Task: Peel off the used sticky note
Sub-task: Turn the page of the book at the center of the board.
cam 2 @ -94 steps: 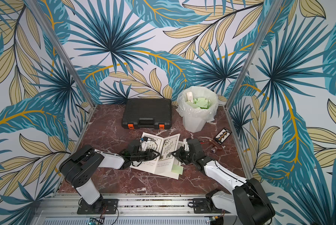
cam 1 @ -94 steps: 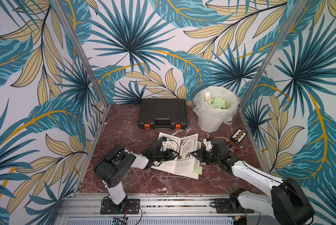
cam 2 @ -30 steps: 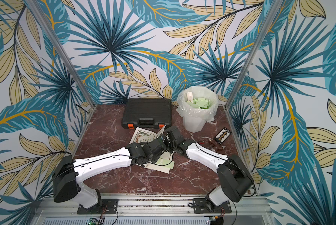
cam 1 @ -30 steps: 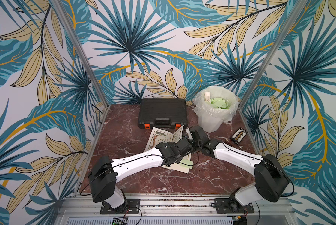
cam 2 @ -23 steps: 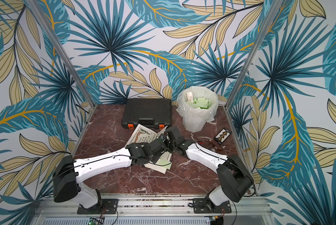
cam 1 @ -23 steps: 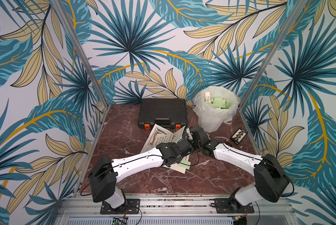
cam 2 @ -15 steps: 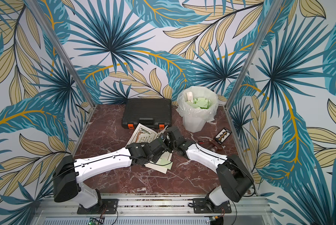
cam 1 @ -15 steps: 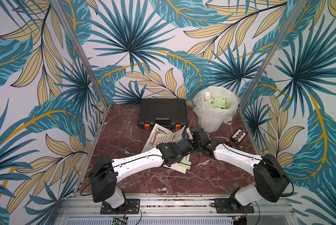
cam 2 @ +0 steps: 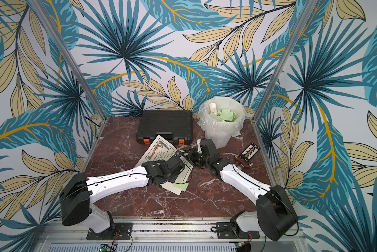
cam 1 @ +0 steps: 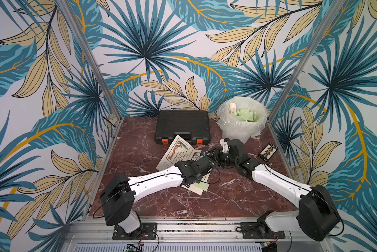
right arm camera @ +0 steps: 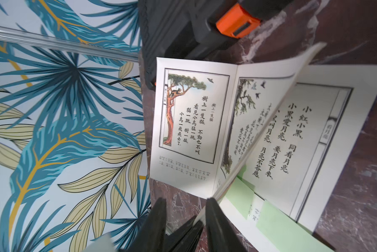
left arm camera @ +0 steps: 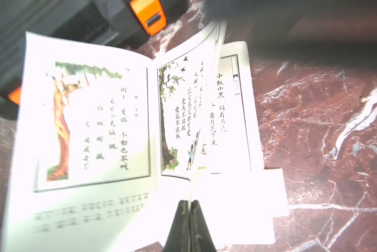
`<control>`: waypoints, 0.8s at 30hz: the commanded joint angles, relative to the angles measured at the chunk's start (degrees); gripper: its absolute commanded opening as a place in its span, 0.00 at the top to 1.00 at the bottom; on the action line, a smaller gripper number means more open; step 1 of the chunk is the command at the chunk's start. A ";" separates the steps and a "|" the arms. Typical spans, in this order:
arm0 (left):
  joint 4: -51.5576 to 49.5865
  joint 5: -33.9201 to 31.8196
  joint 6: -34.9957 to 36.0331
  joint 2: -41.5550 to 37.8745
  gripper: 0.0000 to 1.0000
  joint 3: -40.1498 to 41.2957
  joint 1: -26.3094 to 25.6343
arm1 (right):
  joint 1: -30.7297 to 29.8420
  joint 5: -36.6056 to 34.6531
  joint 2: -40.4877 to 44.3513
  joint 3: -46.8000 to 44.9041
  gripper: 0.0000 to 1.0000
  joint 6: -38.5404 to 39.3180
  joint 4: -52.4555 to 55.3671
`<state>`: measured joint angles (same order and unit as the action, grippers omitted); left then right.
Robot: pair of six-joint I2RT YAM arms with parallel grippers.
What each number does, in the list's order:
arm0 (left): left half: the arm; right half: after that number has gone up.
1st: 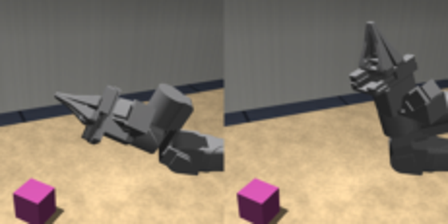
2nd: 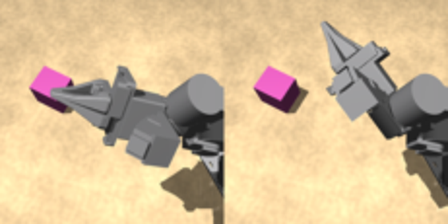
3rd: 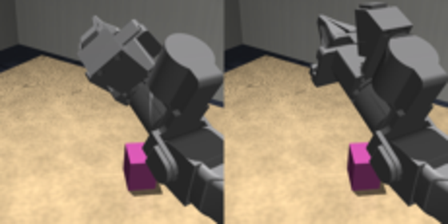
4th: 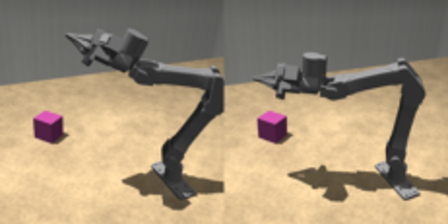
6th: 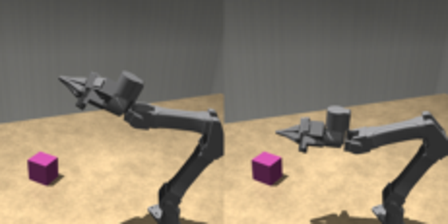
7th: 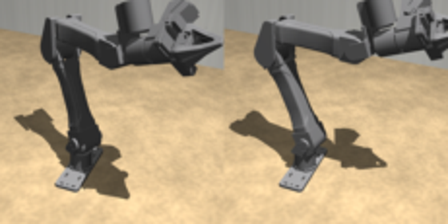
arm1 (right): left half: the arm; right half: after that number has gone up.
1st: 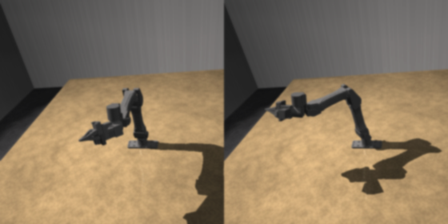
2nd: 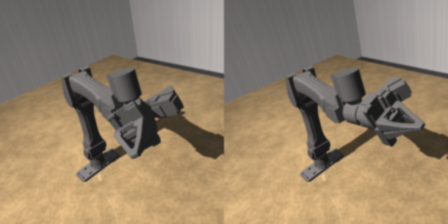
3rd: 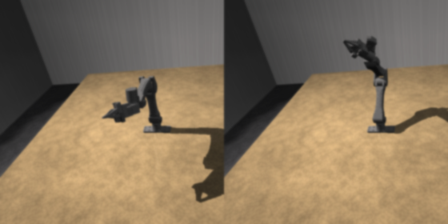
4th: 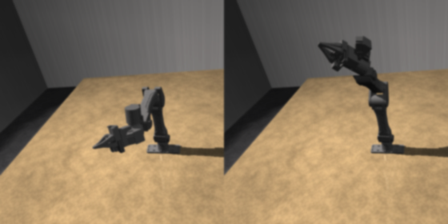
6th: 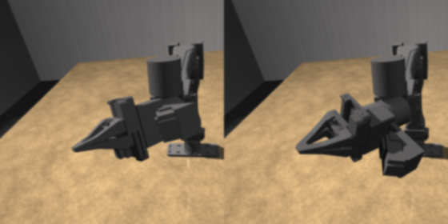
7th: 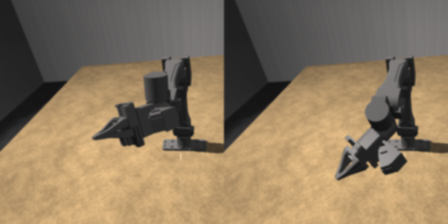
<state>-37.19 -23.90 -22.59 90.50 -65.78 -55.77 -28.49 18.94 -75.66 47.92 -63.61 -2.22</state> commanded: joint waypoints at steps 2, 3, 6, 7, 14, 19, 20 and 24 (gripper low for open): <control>6.24 7.83 -5.95 -6.54 1.00 6.69 4.78 | 0.64 0.40 1.66 -3.70 0.65 1.31 -1.15; 8.07 9.43 -6.94 -8.00 1.00 8.39 5.84 | 0.63 0.71 1.33 -4.37 0.65 1.02 -2.06; 12.02 13.10 -9.38 -11.39 1.00 12.60 8.42 | 0.57 2.18 -0.80 -6.25 0.65 -0.74 -5.83; 13.07 13.62 -9.87 -12.21 1.00 13.69 9.01 | 0.58 2.62 -1.82 -6.60 0.65 -1.04 -6.91; 19.87 20.03 -15.23 -17.17 1.00 20.55 14.05 | -1.72 5.14 -10.82 -3.64 0.66 -0.31 -9.59; 26.51 24.52 -20.30 -21.49 1.00 27.08 18.89 | -3.95 5.57 -18.60 0.34 0.69 -0.37 -10.94; 27.33 25.30 -21.10 -22.42 1.00 28.18 19.80 | -4.42 5.70 -20.36 1.22 0.69 -0.37 -11.08; 29.42 28.08 -23.20 -24.78 1.00 31.32 23.08 | -6.11 5.93 -26.05 4.84 0.69 -0.35 -11.64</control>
<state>-11.20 0.97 -42.76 67.26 -36.75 -34.65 -33.56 24.12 -99.18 50.89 -64.12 -12.23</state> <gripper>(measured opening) 0.074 0.309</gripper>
